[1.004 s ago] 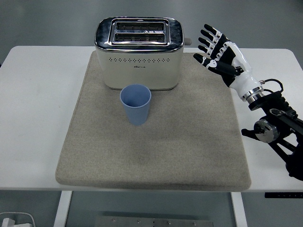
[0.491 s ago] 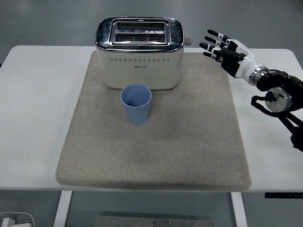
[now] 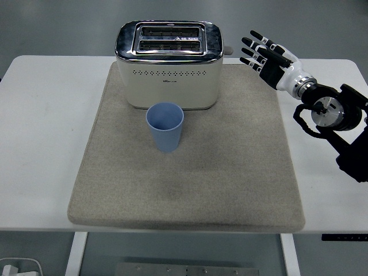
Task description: Put the water cup in front of the bread machine
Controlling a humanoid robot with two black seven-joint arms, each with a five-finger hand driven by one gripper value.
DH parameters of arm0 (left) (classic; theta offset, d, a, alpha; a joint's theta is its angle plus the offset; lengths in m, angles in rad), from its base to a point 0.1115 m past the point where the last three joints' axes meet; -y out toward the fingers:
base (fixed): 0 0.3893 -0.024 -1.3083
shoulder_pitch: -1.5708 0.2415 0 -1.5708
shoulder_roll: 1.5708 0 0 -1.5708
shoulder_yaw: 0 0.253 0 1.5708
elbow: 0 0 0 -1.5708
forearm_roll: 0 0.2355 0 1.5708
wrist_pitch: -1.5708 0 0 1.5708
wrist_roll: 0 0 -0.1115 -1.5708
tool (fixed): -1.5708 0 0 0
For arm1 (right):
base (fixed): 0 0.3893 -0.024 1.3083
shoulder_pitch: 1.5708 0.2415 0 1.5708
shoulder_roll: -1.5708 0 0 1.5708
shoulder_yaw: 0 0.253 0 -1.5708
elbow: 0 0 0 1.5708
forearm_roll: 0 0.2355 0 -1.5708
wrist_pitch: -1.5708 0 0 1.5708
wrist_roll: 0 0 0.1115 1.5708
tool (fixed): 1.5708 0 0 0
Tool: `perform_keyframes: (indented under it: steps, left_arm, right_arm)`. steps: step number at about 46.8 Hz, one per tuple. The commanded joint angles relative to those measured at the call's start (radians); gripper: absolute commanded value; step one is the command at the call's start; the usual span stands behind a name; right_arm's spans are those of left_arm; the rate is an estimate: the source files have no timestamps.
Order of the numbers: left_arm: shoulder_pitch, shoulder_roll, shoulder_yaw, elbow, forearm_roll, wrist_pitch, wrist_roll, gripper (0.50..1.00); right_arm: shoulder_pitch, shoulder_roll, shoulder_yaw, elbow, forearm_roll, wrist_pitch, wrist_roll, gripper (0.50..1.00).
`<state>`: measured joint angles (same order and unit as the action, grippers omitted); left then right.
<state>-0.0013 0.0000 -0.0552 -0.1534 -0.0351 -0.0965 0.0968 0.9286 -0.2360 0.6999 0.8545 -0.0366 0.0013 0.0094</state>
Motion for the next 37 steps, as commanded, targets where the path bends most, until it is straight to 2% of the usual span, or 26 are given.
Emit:
perform_keyframes:
  steps: [1, 11, 20, 37]
  left_arm:
    - [0.0, 0.0, 0.0, 0.0, 0.0, 0.0, 0.0, 1.0]
    - [0.0, 0.0, 0.0, 0.0, 0.0, 0.0, 0.0, 1.0]
    - [0.0, 0.0, 0.0, 0.0, 0.0, 0.0, 0.0, 1.0]
    - [0.0, 0.0, 0.0, 0.0, 0.0, 0.0, 0.0, 1.0]
  right_arm:
    - [-0.002, 0.024, 0.044, -0.005, 0.004, -0.004, 0.0, 0.926]
    - [-0.007, 0.038, 0.052, -0.017, -0.005, -0.001, 0.0, 0.926]
    - [0.001, 0.06, 0.046, -0.084, -0.009, 0.003, 0.0, 0.928]
    - [0.003, 0.058, 0.043, -0.121, -0.012, 0.009, 0.001, 0.926]
